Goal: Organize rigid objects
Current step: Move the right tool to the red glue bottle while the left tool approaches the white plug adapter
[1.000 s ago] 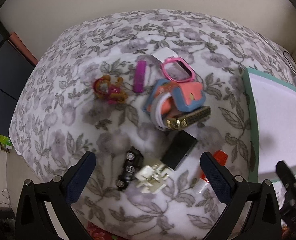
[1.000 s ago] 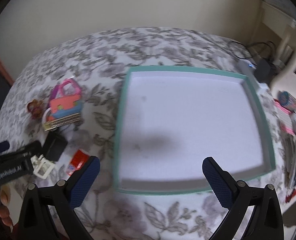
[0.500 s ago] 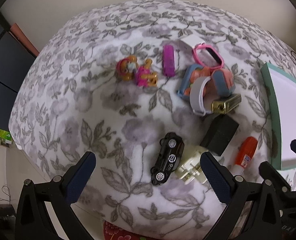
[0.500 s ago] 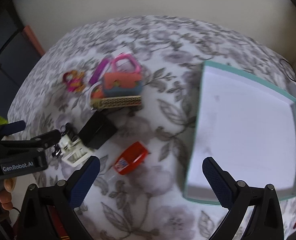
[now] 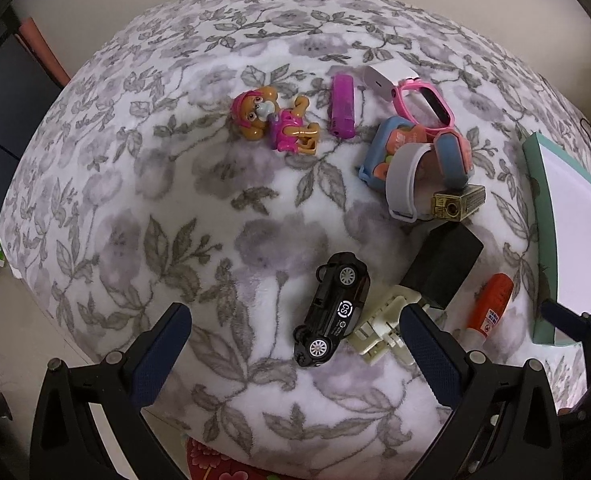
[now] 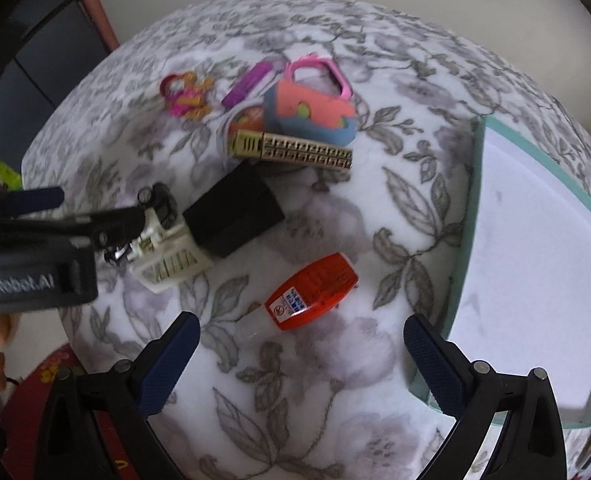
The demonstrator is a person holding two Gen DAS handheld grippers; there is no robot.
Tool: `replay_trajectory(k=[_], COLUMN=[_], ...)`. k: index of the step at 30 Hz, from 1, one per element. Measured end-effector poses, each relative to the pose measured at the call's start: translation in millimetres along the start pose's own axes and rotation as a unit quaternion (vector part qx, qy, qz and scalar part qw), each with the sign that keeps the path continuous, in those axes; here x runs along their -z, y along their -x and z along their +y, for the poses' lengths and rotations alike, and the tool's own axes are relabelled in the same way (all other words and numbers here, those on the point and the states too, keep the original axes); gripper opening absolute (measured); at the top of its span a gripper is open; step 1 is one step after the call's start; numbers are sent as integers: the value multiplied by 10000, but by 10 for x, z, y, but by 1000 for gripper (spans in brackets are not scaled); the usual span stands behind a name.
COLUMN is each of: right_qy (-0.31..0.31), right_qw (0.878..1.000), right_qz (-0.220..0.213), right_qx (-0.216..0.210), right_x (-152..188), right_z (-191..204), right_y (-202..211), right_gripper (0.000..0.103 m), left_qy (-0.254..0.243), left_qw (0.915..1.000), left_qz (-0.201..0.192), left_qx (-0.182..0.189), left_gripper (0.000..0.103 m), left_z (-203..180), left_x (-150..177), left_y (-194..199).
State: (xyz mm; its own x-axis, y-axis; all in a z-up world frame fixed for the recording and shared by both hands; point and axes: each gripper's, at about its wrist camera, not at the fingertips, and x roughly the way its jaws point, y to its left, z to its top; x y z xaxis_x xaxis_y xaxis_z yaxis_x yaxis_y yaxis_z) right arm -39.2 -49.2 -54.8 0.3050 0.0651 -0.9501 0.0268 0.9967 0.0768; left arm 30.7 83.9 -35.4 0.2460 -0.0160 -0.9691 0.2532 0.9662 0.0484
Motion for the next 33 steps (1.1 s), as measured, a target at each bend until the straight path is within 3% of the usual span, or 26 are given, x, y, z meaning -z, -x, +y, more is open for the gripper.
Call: replay_trajectory(k=[18, 21, 27, 33], right_qy=[244, 304, 532, 612], right_qw=[9996, 9994, 9984, 9980], right_qz=[152, 149, 142, 105], right_qx=[46, 86, 126, 88], right_x=[-125, -192, -275, -281], right_z=[-52, -21, 89, 195], right_y=[-313, -369, -454, -455], right_gripper=[93, 85, 83, 68], left_qy=[0, -35, -163, -287], left_qw=[10000, 10000, 9998, 9996], left_qz=[31, -2, -15, -49], left_qx=[71, 78, 80, 18], left_gripper=[103, 103, 103, 103], left_z=[17, 10, -32, -83], left_x=[3, 7, 16, 37], left_y=[-31, -13, 10, 56])
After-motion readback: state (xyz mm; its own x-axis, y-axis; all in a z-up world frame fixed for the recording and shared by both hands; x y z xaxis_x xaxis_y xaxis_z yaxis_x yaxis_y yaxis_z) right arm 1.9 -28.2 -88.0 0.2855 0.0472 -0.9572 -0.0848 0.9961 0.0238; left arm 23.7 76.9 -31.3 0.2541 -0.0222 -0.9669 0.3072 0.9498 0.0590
